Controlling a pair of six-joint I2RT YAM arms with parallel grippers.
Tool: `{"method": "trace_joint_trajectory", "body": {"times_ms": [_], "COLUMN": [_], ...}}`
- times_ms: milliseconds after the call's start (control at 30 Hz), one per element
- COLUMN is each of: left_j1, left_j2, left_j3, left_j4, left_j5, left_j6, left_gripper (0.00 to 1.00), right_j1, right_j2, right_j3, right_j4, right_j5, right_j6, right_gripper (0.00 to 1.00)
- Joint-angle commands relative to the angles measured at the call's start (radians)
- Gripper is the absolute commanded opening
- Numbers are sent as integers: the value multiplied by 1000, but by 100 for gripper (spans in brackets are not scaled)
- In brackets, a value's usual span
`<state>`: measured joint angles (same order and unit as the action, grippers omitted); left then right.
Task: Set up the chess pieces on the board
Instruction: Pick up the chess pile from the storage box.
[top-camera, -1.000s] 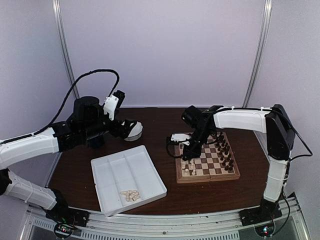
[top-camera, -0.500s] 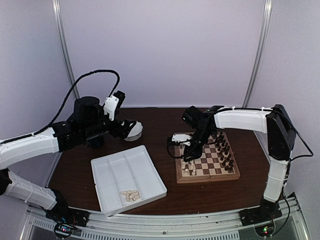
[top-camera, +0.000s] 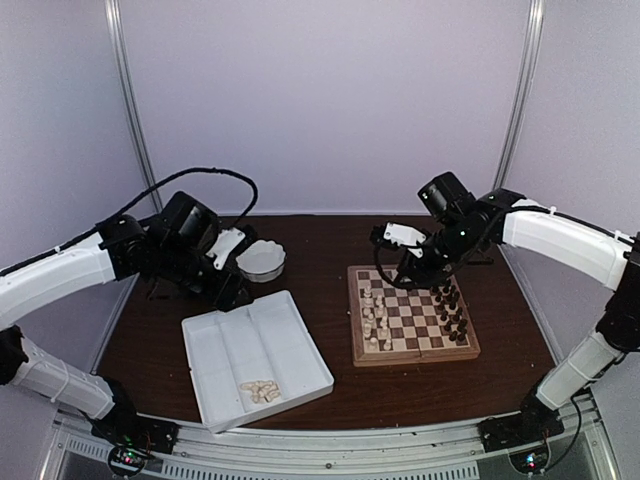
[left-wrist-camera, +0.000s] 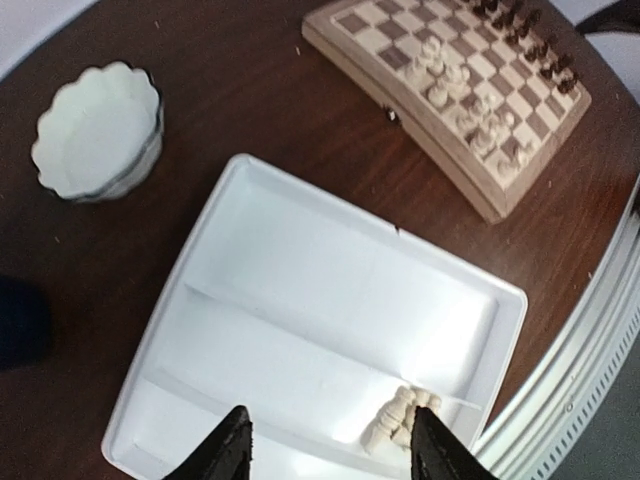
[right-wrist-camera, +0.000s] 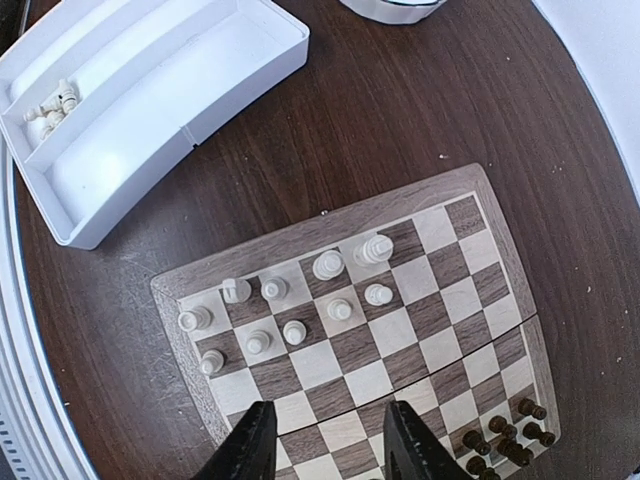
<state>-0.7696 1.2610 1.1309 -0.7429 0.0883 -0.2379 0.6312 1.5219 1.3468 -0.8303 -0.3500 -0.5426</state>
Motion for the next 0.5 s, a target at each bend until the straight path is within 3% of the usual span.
{"method": "trace_joint_trajectory", "body": {"times_ms": [0,167,467], "left_j1": [-41,-62,-177], "left_j2": [6,124,322], "left_j3": [-61,-164,-178], "left_j4": [-175,-105,6], "left_j5": [75,139,92], "left_j6": [-71,-61,38], "left_gripper": [53,46,49], "right_j1": [-11,-13,-34], "right_j2": [-23,-58,-78], "right_j3": [-52,-80,-109], "right_j4": [53,65,80], "right_j5": [-24,-53,-78], "right_j6": [9,8,6], "right_gripper": [40,41,42]}}
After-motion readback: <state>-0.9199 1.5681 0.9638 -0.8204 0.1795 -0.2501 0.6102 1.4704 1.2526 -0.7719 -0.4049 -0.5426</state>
